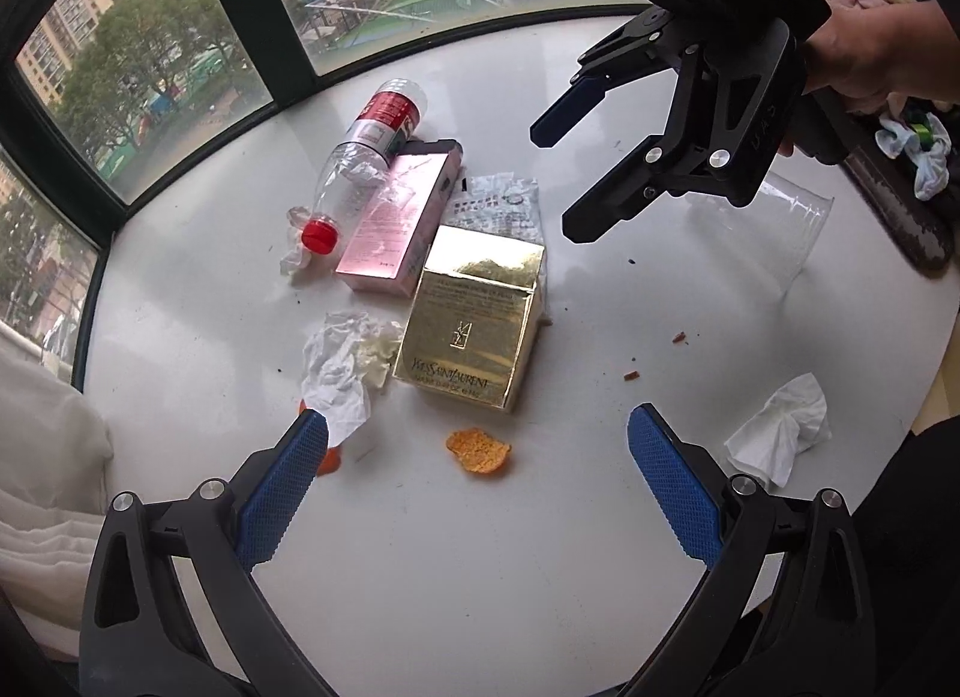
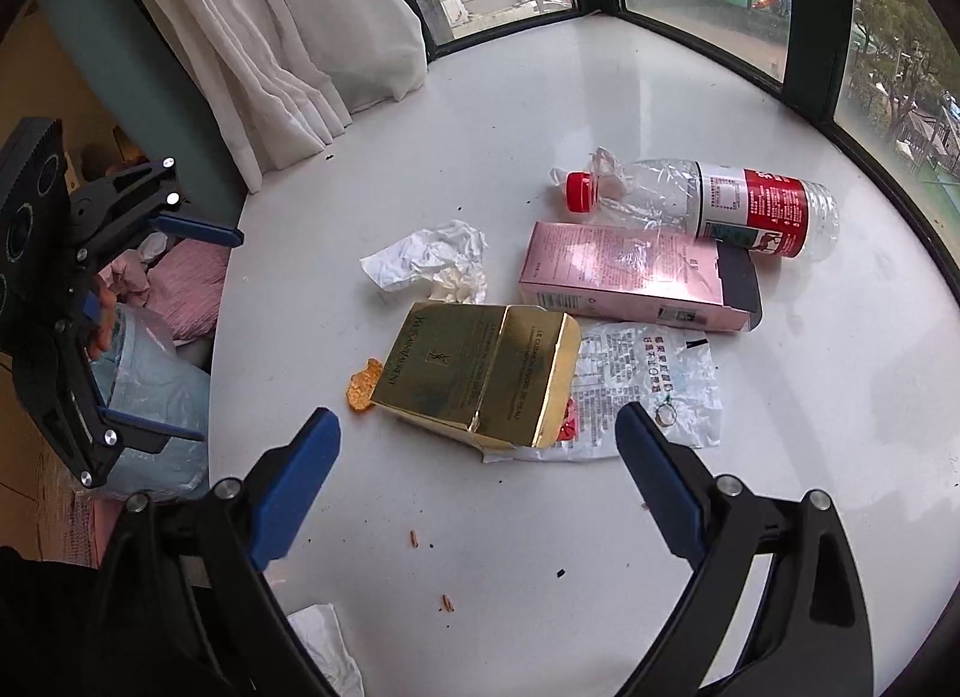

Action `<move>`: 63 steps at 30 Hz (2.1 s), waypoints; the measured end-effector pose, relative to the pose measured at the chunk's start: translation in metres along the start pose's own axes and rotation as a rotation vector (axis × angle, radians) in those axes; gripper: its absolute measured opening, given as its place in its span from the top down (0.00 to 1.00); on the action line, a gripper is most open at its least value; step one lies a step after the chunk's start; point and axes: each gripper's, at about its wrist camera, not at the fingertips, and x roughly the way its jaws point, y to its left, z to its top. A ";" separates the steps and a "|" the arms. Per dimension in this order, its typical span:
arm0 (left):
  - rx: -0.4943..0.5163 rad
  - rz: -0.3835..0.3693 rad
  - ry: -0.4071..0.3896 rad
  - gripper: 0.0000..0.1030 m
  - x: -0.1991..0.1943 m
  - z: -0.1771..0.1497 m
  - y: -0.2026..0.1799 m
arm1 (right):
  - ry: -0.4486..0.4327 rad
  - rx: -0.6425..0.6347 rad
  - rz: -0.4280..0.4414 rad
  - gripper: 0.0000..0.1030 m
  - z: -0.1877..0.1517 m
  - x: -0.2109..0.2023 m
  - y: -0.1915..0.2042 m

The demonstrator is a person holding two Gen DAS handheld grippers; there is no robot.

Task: Collect trash
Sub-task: 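Grasp the gold YSL cushion box with the right gripper, then carry the gold box with the right gripper and release it into the bin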

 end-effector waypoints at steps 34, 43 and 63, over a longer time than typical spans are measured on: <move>0.090 -0.157 0.028 0.06 0.123 0.009 0.024 | 0.093 0.124 0.219 0.18 0.011 0.084 -0.055; 0.100 -0.175 0.012 0.20 0.119 0.006 0.018 | 0.105 0.179 0.276 0.54 0.007 0.087 -0.055; 0.067 -0.096 -0.038 0.21 0.032 0.012 0.016 | 0.023 0.113 0.284 0.66 0.033 0.023 0.003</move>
